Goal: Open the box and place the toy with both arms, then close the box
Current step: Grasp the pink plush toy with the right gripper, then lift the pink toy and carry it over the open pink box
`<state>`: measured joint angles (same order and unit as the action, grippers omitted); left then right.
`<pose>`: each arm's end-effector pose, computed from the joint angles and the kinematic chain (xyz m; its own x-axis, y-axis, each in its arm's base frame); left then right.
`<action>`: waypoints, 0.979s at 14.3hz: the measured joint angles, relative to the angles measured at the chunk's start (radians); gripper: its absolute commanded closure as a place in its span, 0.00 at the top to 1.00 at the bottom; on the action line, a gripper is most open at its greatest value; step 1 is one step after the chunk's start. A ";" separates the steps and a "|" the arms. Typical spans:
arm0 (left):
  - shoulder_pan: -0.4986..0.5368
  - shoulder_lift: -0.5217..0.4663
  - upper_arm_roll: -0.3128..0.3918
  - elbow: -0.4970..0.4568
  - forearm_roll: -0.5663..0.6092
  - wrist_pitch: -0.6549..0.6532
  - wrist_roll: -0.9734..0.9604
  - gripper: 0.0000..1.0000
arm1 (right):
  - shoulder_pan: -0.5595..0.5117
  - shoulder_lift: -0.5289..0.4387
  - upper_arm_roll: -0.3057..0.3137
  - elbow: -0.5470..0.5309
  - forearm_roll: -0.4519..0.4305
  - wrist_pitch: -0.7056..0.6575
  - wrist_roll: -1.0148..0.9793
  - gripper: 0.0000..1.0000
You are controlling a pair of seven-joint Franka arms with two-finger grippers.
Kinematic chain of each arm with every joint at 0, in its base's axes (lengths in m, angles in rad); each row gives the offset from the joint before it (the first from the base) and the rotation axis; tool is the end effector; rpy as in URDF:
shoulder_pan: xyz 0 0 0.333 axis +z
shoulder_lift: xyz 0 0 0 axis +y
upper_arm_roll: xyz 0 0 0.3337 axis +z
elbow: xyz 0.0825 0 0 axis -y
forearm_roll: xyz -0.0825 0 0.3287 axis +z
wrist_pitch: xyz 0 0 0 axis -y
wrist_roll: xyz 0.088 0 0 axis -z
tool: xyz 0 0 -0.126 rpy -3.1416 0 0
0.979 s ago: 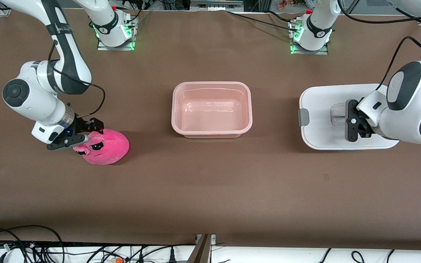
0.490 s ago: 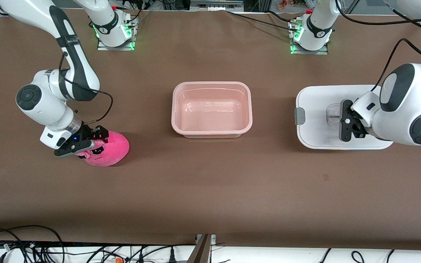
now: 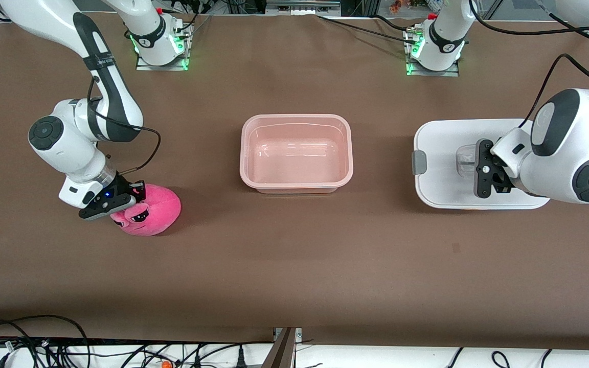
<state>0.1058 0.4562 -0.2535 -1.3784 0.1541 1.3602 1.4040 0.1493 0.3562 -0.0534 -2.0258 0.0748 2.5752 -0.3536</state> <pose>0.5795 -0.0370 0.4438 -0.0106 -0.9937 -0.1118 -0.9014 -0.0389 0.4313 0.5876 0.0579 0.3290 0.9044 0.3813 0.1915 0.3818 -0.9236 0.0356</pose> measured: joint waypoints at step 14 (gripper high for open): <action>-0.001 0.000 0.000 0.000 0.000 0.000 0.002 0.00 | 0.063 -0.116 0.178 0.336 -0.015 -0.690 -0.010 0.00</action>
<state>0.1052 0.4562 -0.2535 -1.3781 0.1541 1.3602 1.4062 0.2119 0.2398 0.1244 -1.6893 0.0602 1.8850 -0.3639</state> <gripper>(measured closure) 0.930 0.903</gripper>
